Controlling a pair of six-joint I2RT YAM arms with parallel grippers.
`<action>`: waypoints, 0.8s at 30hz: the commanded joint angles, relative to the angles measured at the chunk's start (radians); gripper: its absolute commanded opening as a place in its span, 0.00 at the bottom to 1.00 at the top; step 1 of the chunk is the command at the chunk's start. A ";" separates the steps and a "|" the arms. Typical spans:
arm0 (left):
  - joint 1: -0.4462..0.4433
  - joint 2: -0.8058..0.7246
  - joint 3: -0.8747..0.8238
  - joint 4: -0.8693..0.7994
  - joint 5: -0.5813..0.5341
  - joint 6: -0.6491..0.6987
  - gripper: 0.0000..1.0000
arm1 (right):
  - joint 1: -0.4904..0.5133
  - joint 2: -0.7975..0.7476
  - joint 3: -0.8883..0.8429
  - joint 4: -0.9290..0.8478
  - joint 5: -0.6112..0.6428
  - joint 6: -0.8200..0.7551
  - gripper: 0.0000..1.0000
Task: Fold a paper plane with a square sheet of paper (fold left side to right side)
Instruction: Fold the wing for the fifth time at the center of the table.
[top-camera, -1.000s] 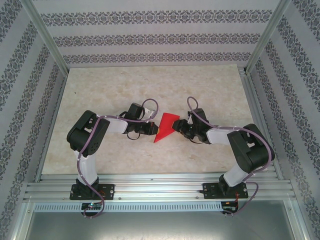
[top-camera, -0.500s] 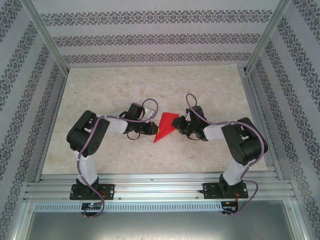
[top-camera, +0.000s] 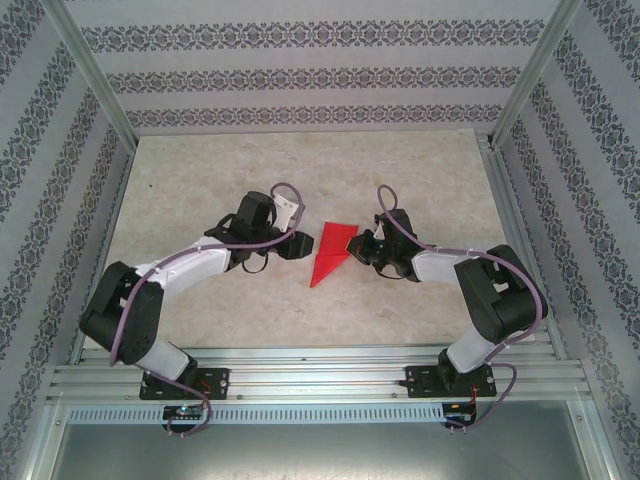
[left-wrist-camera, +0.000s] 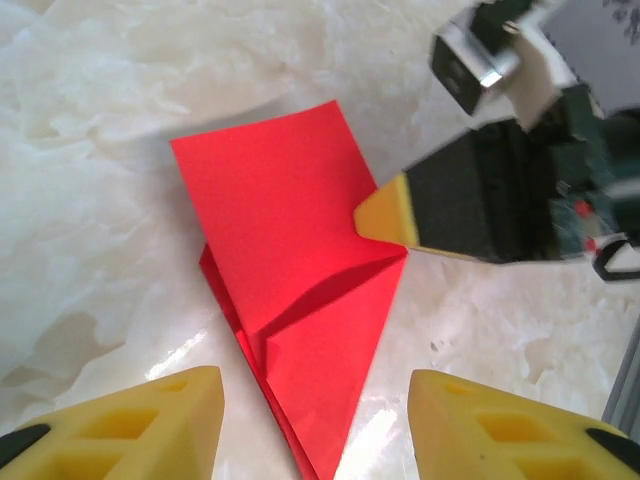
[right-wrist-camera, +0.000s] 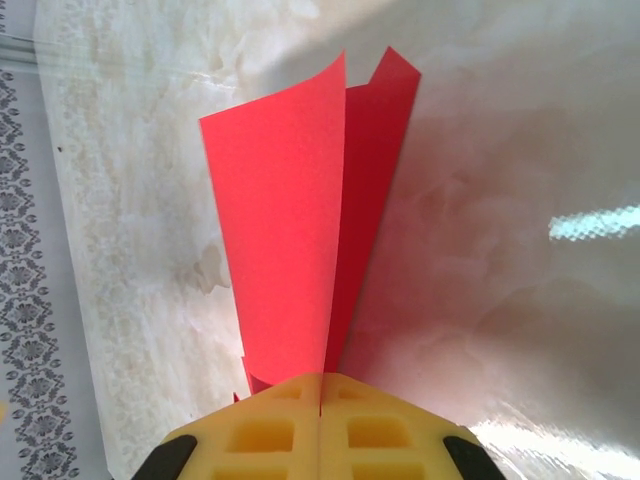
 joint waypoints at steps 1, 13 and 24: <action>-0.135 -0.042 -0.018 -0.166 -0.177 0.095 0.54 | 0.010 -0.037 0.029 -0.056 0.020 0.009 0.03; -0.412 0.181 0.108 -0.232 -0.592 -0.002 0.63 | 0.022 -0.031 0.046 -0.087 0.018 0.022 0.02; -0.511 0.416 0.313 -0.380 -0.941 -0.026 0.59 | 0.025 -0.021 0.057 -0.095 0.004 0.048 0.02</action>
